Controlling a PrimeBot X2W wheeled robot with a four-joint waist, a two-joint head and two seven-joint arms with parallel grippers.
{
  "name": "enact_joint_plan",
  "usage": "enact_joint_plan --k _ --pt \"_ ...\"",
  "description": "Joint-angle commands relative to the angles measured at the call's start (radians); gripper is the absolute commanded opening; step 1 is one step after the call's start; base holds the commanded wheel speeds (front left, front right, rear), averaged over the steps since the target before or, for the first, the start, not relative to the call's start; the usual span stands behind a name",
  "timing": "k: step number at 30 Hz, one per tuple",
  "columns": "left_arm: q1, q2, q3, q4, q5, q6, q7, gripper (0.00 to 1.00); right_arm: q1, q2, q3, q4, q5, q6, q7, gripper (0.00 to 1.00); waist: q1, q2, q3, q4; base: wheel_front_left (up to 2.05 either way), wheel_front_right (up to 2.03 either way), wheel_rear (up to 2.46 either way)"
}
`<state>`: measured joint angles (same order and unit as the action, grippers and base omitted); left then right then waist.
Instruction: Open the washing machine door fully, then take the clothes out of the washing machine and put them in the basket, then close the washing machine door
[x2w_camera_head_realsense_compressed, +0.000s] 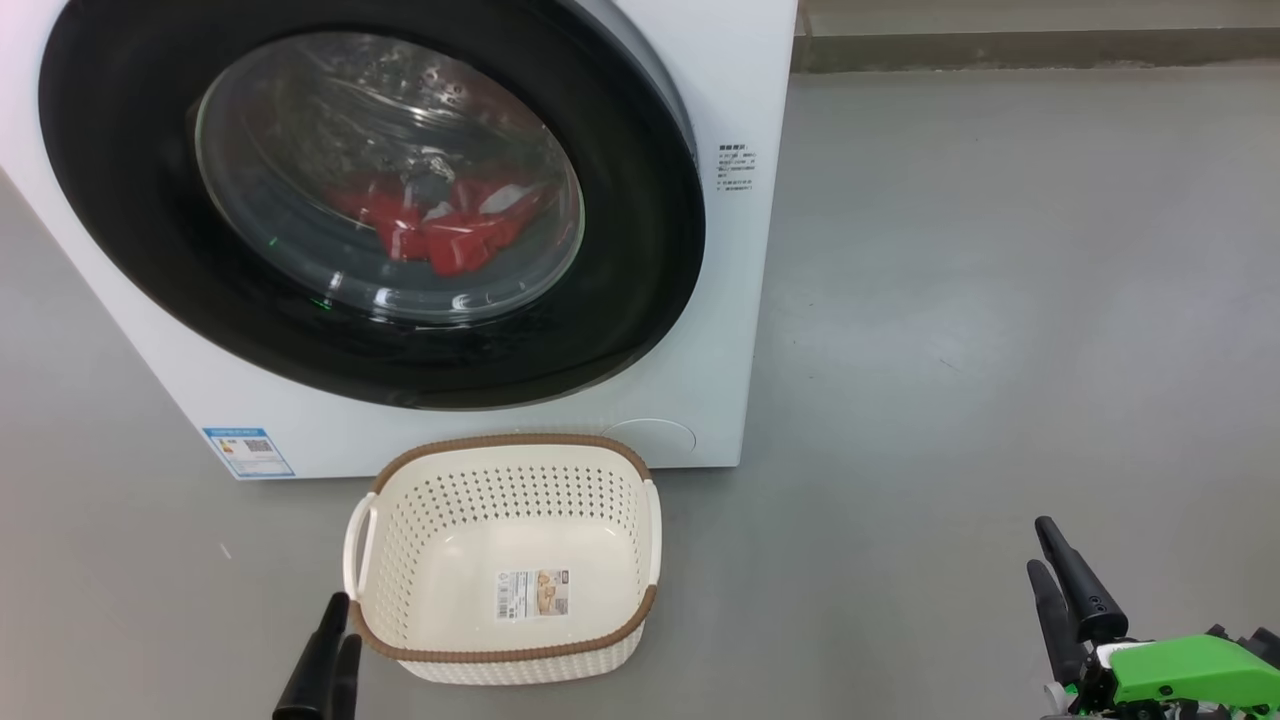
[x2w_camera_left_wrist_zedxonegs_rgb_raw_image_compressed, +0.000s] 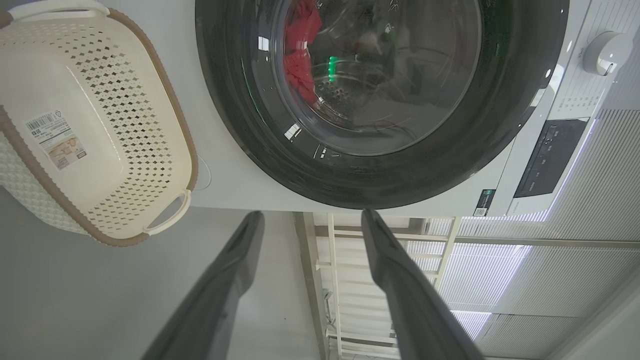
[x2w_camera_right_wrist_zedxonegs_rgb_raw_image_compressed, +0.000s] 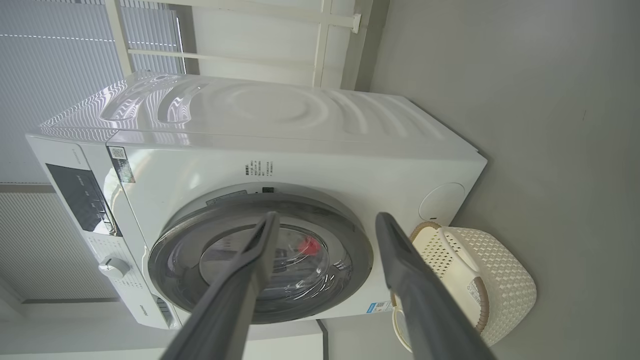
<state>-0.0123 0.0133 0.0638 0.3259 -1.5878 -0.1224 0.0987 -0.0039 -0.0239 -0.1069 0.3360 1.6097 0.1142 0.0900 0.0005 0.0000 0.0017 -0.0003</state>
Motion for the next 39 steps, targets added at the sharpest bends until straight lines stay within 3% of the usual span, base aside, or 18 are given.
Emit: enact_joint_plan --k 1,8,21,39 --pt "-0.015 0.013 0.001 -0.035 0.02 -0.001 -0.014 1.0 -0.023 -0.018 0.012 -0.035 -0.026 0.002 -0.013 1.0 0.0003 0.0 0.001 0.0 0.0 0.0 0.0" --pt "-0.013 0.016 0.0 -0.045 0.092 -0.001 -0.032 1.0 -0.019 -0.022 0.019 -0.048 -0.088 0.003 -0.031 1.0 -0.0004 0.0 0.005 0.0 0.0 0.0 0.0" --pt "-0.002 0.013 -0.003 -0.079 0.334 0.0 -0.074 1.0 -0.008 -0.037 0.036 -0.072 -0.279 0.004 -0.072 1.0 -0.0004 0.0 0.008 0.001 0.0 0.0 0.0" --pt "0.01 0.022 -0.049 -0.115 0.601 0.03 -0.128 1.0 0.006 -0.045 0.048 -0.082 -0.539 0.007 -0.125 1.0 -0.0005 0.0 0.014 0.004 0.0 0.0 0.0"
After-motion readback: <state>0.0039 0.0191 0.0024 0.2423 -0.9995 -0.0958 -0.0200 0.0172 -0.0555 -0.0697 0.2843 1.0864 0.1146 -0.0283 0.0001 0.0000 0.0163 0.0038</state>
